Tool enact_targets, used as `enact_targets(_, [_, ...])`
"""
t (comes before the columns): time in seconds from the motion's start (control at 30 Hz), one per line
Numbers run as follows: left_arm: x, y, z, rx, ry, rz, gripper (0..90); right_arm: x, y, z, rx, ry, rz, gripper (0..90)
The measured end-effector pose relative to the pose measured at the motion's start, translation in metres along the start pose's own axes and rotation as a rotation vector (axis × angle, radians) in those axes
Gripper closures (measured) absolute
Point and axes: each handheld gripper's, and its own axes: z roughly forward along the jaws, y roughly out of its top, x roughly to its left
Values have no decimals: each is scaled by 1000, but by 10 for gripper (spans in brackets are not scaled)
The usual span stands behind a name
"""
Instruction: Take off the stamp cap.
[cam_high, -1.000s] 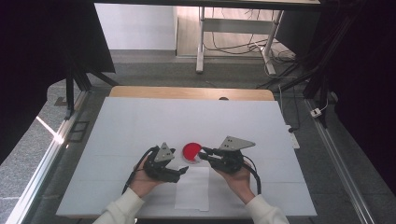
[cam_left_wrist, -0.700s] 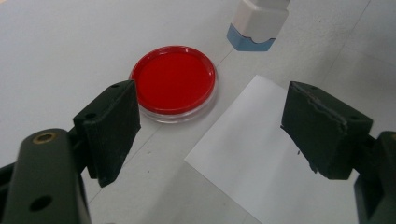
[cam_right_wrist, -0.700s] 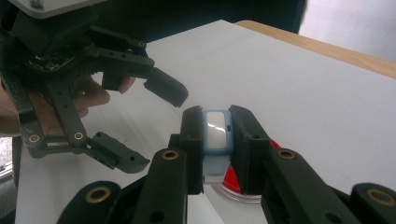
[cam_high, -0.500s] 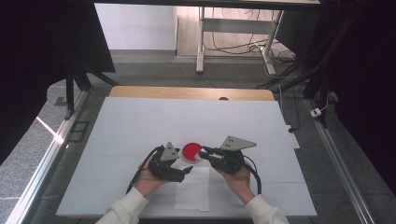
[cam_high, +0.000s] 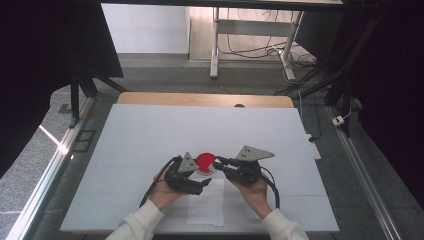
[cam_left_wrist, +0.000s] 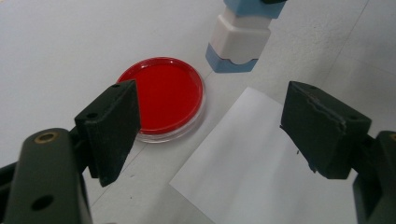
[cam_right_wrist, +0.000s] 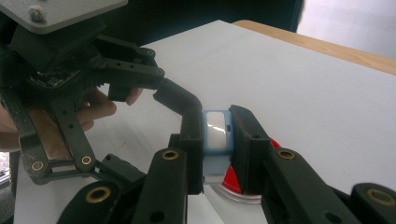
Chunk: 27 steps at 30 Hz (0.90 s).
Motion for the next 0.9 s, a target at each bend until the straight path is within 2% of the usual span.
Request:
enact_targets(0.5, [-4, 5, 10, -7, 0, 17, 236, 1, -1, 1, -17, -9, 22, 749])
enact_targets(0.9, [-5, 8, 17, -25, 19, 15, 284, 1, -2, 1, -31, -11, 30, 750])
